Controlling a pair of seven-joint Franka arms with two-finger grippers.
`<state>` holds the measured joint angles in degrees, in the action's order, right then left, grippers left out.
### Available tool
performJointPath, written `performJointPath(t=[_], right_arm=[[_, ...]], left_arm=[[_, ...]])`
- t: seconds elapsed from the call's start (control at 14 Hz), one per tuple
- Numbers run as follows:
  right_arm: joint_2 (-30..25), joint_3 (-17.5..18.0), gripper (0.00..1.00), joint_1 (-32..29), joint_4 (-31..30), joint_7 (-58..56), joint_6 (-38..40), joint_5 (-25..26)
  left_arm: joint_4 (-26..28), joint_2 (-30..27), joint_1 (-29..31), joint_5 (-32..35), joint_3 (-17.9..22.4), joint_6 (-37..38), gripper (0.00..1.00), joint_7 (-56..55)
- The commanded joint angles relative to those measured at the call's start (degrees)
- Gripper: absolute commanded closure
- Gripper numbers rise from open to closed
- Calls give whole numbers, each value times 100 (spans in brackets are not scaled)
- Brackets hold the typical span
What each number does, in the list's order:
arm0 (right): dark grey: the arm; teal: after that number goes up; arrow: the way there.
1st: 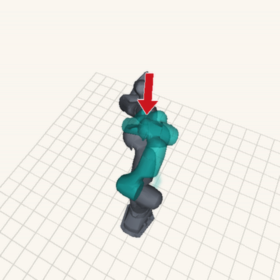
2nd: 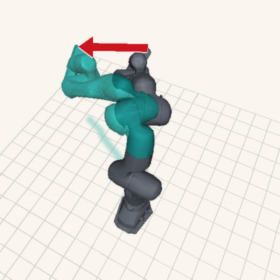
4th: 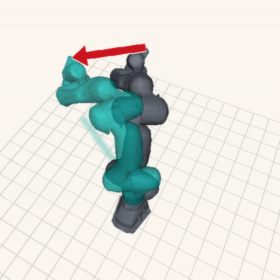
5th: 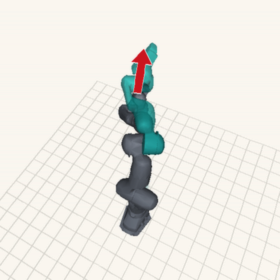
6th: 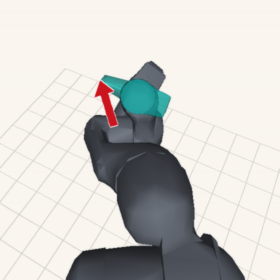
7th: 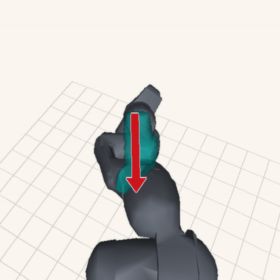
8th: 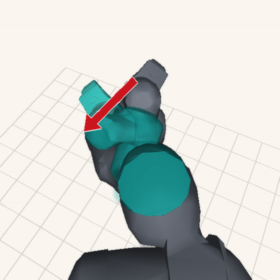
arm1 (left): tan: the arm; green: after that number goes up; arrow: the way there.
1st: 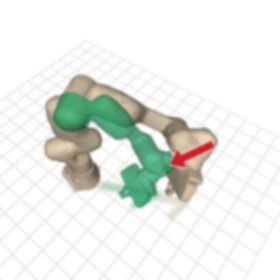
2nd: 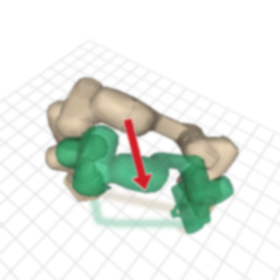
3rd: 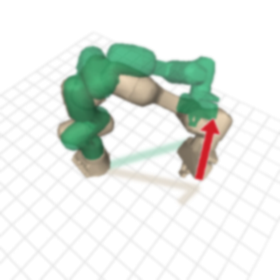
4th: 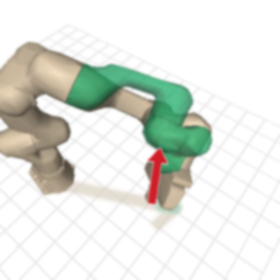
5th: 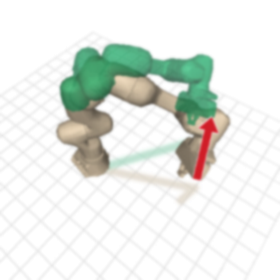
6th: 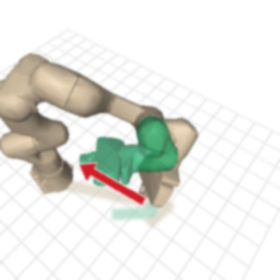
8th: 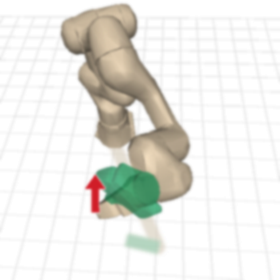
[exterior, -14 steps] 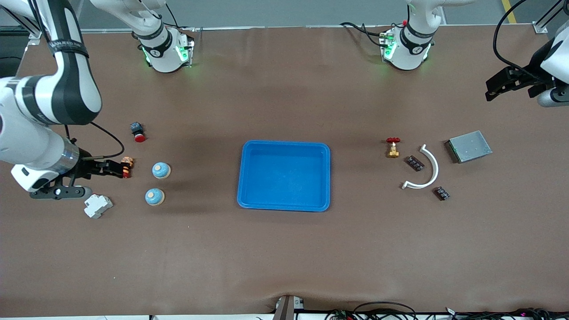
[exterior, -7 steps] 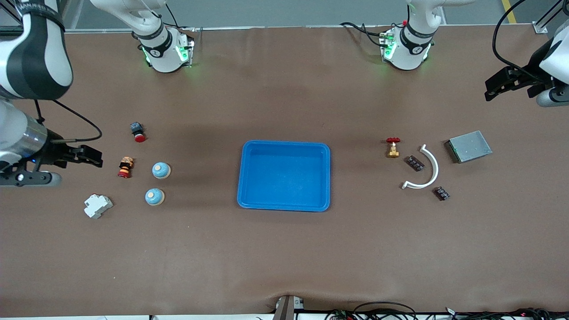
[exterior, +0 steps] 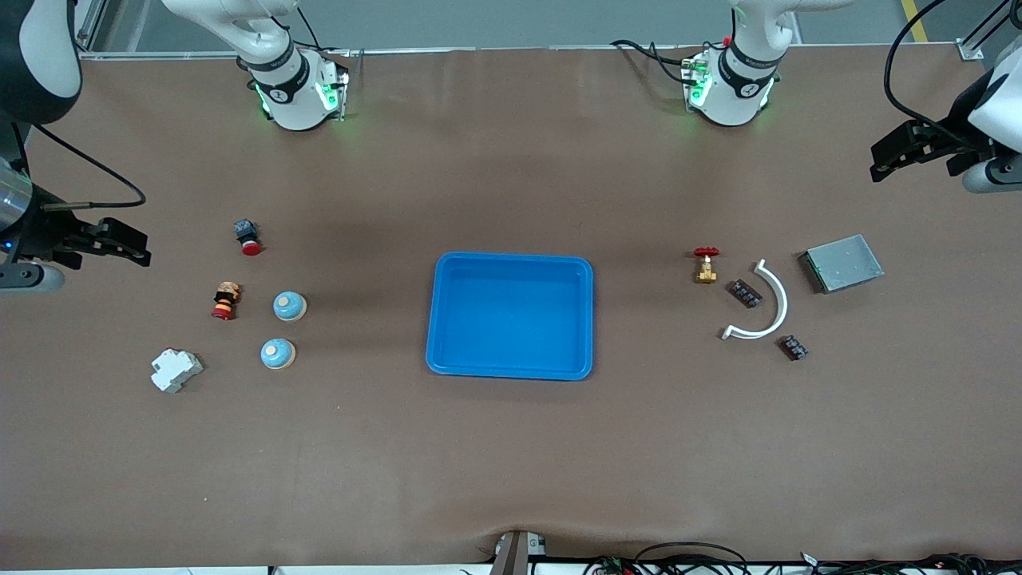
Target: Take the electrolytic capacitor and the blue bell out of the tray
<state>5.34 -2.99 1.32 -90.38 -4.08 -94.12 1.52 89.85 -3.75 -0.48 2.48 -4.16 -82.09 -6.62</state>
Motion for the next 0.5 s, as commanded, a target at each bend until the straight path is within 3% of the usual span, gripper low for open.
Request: performJointPath(t=[0.0, 0.43], right_arm=[[-68, -35, 0, -52, 317, -146, 384, 6], [-217, 0, 0, -166, 468, -146, 728, 6]], left_arm=[[-82, 15, -13, -89, 3, 79, 0, 56], [-55, -20, -13, -98, 3, 360, 0, 29]])
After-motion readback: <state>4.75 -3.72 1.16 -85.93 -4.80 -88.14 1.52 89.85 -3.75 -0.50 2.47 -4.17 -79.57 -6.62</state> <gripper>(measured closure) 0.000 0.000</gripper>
